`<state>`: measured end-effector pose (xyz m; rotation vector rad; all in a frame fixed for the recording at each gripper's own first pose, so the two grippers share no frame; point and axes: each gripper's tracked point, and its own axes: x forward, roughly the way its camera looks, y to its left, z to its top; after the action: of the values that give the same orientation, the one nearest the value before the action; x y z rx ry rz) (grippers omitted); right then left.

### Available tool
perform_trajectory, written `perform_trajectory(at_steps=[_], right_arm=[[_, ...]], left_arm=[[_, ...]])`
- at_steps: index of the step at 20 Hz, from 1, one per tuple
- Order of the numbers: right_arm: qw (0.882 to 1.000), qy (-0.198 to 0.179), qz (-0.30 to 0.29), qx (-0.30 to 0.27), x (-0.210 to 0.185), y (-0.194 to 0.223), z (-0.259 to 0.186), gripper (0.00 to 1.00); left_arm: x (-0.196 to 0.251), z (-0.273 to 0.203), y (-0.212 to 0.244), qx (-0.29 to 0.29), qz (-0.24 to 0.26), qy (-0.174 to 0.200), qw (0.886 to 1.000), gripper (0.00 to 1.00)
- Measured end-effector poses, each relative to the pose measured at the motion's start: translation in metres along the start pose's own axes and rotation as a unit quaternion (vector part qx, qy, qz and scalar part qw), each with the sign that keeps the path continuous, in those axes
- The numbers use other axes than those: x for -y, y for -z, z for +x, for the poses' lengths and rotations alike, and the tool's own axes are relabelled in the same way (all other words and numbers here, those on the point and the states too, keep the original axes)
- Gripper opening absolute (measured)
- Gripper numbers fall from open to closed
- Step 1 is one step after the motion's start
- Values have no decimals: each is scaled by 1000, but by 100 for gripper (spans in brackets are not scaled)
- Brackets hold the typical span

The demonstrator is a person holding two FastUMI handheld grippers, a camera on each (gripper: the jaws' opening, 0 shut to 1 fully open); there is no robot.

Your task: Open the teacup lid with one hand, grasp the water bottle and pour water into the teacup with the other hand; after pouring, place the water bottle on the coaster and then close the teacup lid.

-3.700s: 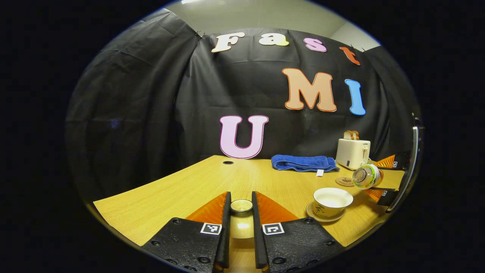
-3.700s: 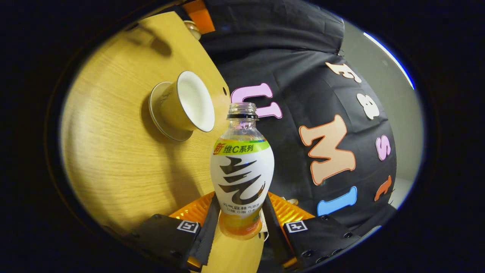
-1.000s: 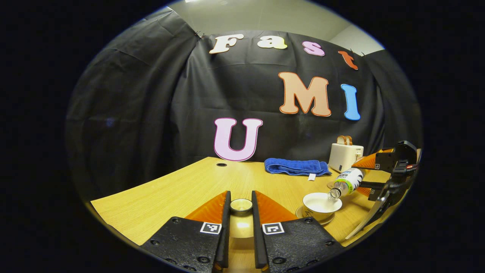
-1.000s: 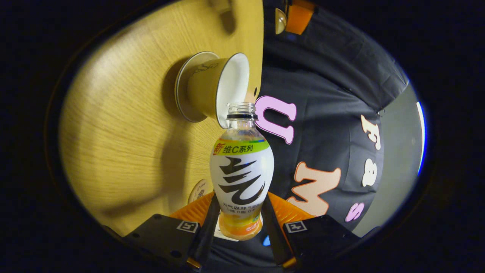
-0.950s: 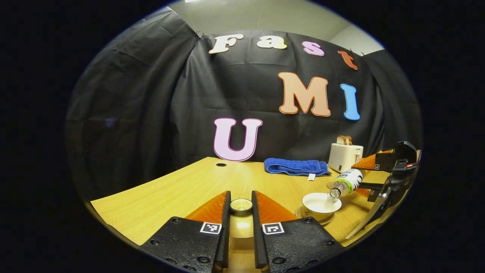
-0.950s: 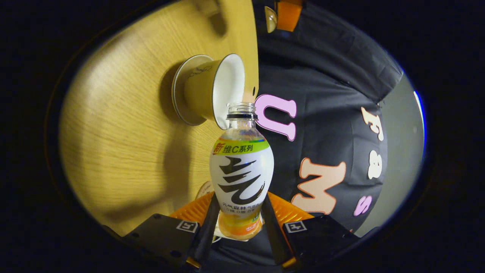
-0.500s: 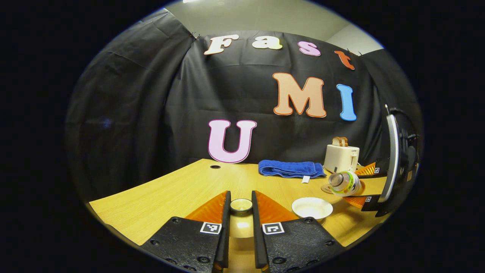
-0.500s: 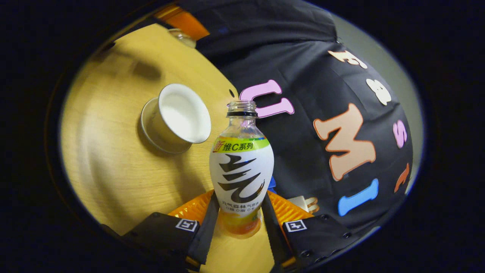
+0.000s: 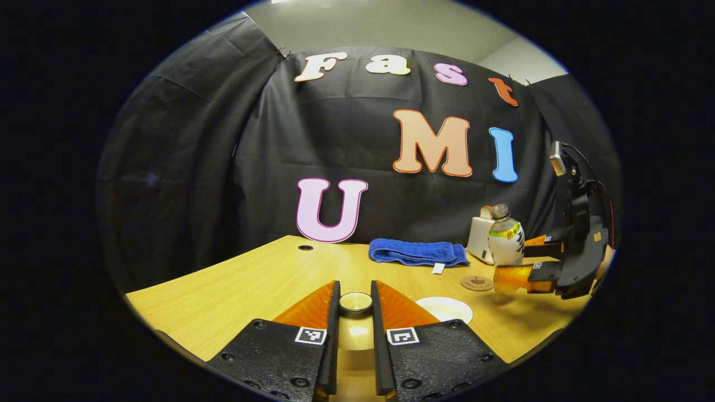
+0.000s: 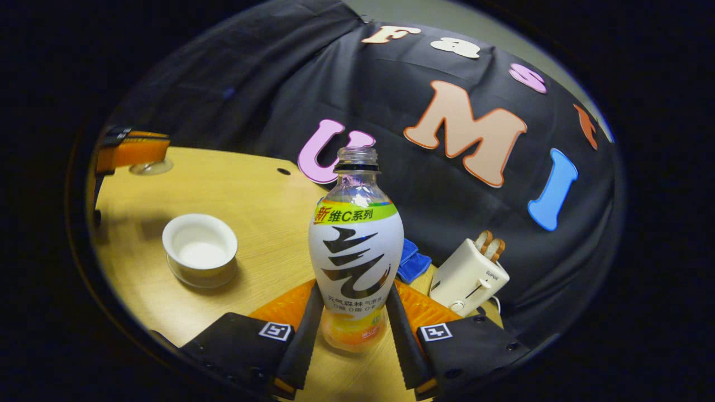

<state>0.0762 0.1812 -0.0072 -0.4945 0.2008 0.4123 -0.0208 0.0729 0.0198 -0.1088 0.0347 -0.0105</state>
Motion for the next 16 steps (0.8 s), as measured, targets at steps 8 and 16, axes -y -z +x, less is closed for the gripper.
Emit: perform_trajectory(at_steps=[8, 16], right_arm=[[990, 36, 134, 20, 36, -2, 40, 68], [973, 59, 221, 30, 53, 13, 84, 69]], left_arm=[[7, 1, -1, 1, 4, 12, 1000, 24], [11, -3, -3, 3, 4, 19, 1000, 24]])
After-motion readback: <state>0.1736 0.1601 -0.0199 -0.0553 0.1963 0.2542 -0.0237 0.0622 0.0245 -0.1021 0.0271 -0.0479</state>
